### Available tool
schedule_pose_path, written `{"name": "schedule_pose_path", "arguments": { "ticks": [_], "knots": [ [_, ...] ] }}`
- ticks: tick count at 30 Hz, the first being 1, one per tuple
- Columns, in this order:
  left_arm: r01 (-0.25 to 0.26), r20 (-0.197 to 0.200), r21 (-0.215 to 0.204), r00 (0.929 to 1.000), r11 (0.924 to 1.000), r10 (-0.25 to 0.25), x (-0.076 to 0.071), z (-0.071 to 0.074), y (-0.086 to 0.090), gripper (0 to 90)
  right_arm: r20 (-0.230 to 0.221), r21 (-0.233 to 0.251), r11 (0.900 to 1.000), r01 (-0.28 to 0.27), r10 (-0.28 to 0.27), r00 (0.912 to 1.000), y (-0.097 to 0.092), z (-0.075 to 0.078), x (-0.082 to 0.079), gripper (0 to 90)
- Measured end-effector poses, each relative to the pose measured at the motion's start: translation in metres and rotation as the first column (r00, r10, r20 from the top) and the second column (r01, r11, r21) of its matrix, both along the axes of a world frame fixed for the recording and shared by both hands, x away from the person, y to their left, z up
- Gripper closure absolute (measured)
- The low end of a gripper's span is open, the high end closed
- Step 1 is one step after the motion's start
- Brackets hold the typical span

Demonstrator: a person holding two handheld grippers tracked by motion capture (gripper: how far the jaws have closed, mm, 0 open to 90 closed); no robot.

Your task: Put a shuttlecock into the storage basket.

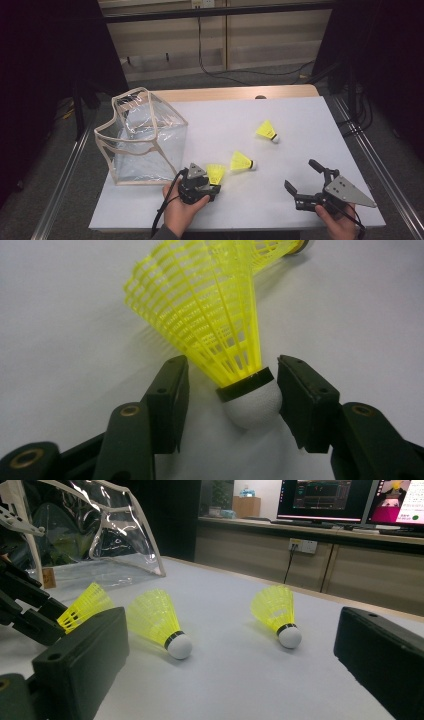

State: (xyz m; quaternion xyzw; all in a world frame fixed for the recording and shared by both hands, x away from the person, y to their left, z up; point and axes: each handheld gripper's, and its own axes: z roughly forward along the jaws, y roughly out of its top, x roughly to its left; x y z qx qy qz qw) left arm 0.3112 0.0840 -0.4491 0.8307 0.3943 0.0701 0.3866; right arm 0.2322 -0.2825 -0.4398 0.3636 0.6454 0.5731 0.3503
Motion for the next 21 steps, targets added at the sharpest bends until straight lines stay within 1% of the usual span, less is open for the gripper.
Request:
{"name": "schedule_pose_path", "arguments": {
  "ticks": [1, 2, 3, 5, 6, 7, 8, 12, 13, 15, 21],
  "knots": [
    [-0.007, -0.009, 0.010, 0.9999, 0.9999, 0.007, 0.0001, 0.0008, 0.0008, 49.6, -0.002, 0.002, 1.0000, 0.000, 0.000, 1.0000, 0.0002, -0.0001, -0.0001, 0.9],
    [-0.018, -0.011, -0.005, 0.9998, 0.9998, 0.018, -0.0001, 0.0003, 0.0009, 51.6, -0.001, 0.001, 1.0000, 0.000, 0.000, 1.0000, 0.0002, -0.0001, 0.0000, 0.9],
    [-0.034, -0.018, -0.010, 0.9993, 0.9994, 0.033, -0.0004, 0.0005, 0.0016, 53.4, -0.002, 0.001, 1.0000, 0.000, 0.000, 1.0000, 0.0003, -0.0001, 0.0000, 0.9],
    [-0.044, -0.019, -0.013, 0.9989, 0.9989, 0.044, -0.0001, 0.0004, 0.0023, 58.2, -0.001, 0.000, 1.0000, 0.001, -0.001, 1.0000, 0.0003, -0.0002, 0.0000, 0.9],
    [-0.044, -0.026, -0.012, 0.9987, 0.9990, 0.044, 0.0003, 0.0008, 0.0034, 59.6, -0.001, 0.000, 1.0000, 0.000, 0.000, 1.0000, 0.0003, -0.0002, 0.0000, 0.9],
    [-0.064, -0.034, -0.020, 0.9974, 0.9977, 0.064, 0.0000, 0.0008, 0.0033, 61.3, -0.001, -0.001, 1.0000, -0.002, 0.002, 1.0000, 0.0003, -0.0003, 0.0001, 0.9],
    [-0.065, -0.037, -0.023, 0.9972, 0.9976, 0.065, 0.0000, 0.0006, 0.0036, 62.7, -0.002, -0.001, 1.0000, 0.000, 0.000, 1.0000, 0.0004, -0.0003, 0.0001, 0.9],
    [-0.071, -0.035, -0.014, 0.9969, 0.9974, 0.071, -0.0003, 0.0011, 0.0027, 63.5, -0.001, -0.001, 1.0000, 0.000, 0.000, 1.0000, 0.0003, -0.0003, 0.0001, 0.9],
    [-0.068, -0.041, -0.014, 0.9969, 0.9976, 0.067, -0.0005, 0.0015, 0.0028, 63.6, -0.001, 0.000, 1.0000, 0.000, 0.000, 1.0000, 0.0003, -0.0003, 0.0001, 0.9],
    [-0.076, -0.037, -0.016, 0.9965, 0.9970, 0.075, -0.0005, 0.0011, 0.0025, 63.9, -0.001, 0.001, 1.0000, 0.001, -0.001, 1.0000, 0.0002, -0.0002, -0.0001, 0.9],
    [-0.083, -0.055, -0.023, 0.9951, 0.9962, 0.082, 0.0004, 0.0019, 0.0048, 64.5, 0.004, -0.001, 1.0000, 0.001, -0.001, 1.0000, -0.0004, 0.0000, 0.0000, 0.9]
  ]
}}
